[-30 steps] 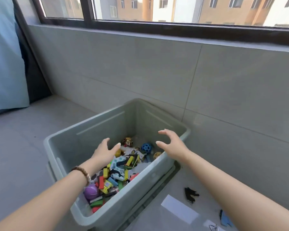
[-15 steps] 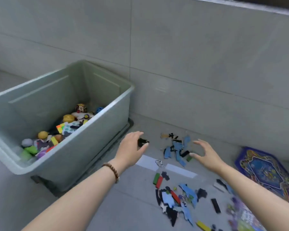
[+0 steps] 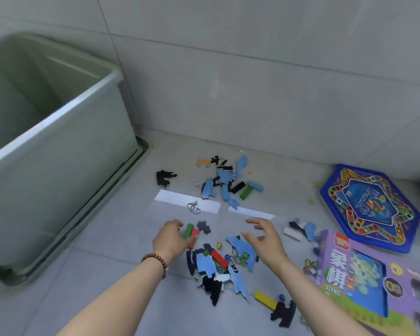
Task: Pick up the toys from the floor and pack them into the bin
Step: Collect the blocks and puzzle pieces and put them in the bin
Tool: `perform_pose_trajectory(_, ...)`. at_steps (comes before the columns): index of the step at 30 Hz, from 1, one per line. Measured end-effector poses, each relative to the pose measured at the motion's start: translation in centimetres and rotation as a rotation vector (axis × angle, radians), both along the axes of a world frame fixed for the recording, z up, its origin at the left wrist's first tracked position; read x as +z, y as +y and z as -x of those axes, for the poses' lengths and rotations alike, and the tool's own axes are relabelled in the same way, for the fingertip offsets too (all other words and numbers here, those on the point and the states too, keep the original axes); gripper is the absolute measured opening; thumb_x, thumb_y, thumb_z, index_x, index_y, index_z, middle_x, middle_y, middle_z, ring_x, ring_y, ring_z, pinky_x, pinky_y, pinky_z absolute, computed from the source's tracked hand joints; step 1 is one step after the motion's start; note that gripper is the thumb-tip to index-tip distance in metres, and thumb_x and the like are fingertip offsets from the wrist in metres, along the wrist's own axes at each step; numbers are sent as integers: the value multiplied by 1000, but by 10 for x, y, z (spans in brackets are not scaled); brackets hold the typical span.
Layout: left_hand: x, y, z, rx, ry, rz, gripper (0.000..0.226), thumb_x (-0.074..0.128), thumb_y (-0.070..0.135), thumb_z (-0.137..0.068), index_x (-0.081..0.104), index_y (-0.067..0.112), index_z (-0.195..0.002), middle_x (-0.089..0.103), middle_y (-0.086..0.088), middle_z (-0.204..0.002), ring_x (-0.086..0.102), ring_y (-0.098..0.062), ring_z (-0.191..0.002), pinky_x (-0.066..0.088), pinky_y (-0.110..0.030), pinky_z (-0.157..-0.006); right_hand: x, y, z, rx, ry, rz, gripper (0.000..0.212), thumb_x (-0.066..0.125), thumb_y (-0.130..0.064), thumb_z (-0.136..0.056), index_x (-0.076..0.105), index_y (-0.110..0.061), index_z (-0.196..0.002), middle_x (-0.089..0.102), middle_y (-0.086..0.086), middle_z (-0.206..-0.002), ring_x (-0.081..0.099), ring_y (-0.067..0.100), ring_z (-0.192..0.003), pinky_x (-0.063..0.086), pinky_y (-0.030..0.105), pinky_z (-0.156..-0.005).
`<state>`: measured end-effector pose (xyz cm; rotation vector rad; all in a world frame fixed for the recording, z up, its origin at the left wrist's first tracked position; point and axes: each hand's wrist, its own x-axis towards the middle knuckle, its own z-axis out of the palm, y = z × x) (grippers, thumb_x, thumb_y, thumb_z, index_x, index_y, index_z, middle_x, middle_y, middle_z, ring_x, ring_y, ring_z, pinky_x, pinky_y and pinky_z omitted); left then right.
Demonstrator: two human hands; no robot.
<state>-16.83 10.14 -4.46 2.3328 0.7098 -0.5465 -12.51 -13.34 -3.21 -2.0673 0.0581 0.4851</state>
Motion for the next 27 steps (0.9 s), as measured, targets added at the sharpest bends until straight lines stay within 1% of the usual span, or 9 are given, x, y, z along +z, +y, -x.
perform_pose_trajectory(4, -19, -13, -2, -8, -8, -47, 52, 70, 46, -77, 53, 15, -115, 53, -4, -117, 56, -22, -103, 49, -33, -85, -18, -15, 14, 22, 7, -1, 24, 67, -18, -85, 59, -28, -106, 48, -10, -118, 48, 7, -110, 40, 14, -84)
perform_pose_trajectory(7, -25, -18, -1, -19, -30, -72, 39, 68, 35, -81, 52, 11, -107, 53, -7, -112, 57, -25, -97, 49, -33, -80, -29, -21, 21, 62, 27, 31, 27, 71, -24, -82, 57, -38, -101, 49, -14, -115, 50, 5, -108, 39, 15, -86)
perform_pose_trajectory(13, -25, -11, -4, -218, 4, -203, 41, 61, 29, -87, 42, 5, -114, 53, -11, -112, 58, -28, -97, 43, -30, -73, -37, -11, 31, 137, -5, 103, 29, 72, -22, -81, 58, -31, -105, 51, -12, -112, 51, 4, -104, 37, 4, -77)
perform_pose_trajectory(15, -27, -3, -2, -215, -6, -177, 39, 59, 30, -88, 42, 5, -114, 54, -11, -108, 57, -26, -90, 42, -29, -71, -40, -5, 35, 216, -26, 164, 28, 70, -22, -82, 59, -32, -106, 51, -14, -111, 50, 2, -102, 36, 4, -77)
perform_pose_trajectory(17, -30, 4, 3, -62, -55, 14, 34, 59, 28, -89, 49, 4, -112, 58, -10, -99, 55, -23, -82, 44, -27, -67, -44, -3, 39, 294, -54, 257, 29, 67, -21, -84, 61, -29, -111, 48, -16, -108, 48, 2, -102, 36, 7, -80)
perform_pose_trajectory(19, -29, 5, 8, 212, -111, 353, 28, 58, 23, -91, 56, 1, -109, 61, -7, -88, 60, -20, -77, 55, -26, -66, -49, -3, 41, 313, -84, 305, 31, 65, -19, -85, 61, -25, -115, 47, -15, -108, 46, 3, -105, 36, 10, -85)
perform_pose_trajectory(21, -20, 1, 14, 410, -139, 616, 21, 56, 19, -93, 59, -1, -100, 58, -8, -84, 60, -17, -73, 56, -17, -60, -53, -3, 43, 307, -114, 312, 31, 64, -16, -85, 61, -24, -115, 48, -13, -108, 46, 4, -107, 35, 8, -83)
perform_pose_trajectory(24, -12, -4, 23, 473, -140, 767, 21, 53, 21, -95, 61, 1, -92, 61, -9, -86, 63, -19, -79, 54, -12, -59, -57, -3, 43, 308, -151, 319, 31, 62, -14, -87, 61, -23, -116, 46, -13, -105, 44, 3, -102, 33, 4, -79)
perform_pose_trajectory(27, -11, -8, 30, 493, -125, 838, 21, 51, 22, -96, 60, 4, -97, 64, -10, -95, 64, -20, -84, 56, -14, -62, -58, -2, 46, 287, -172, 320, 25, 62, -15, -86, 60, -22, -110, 48, -10, -102, 49, 7, -96, 42, 15, -82)
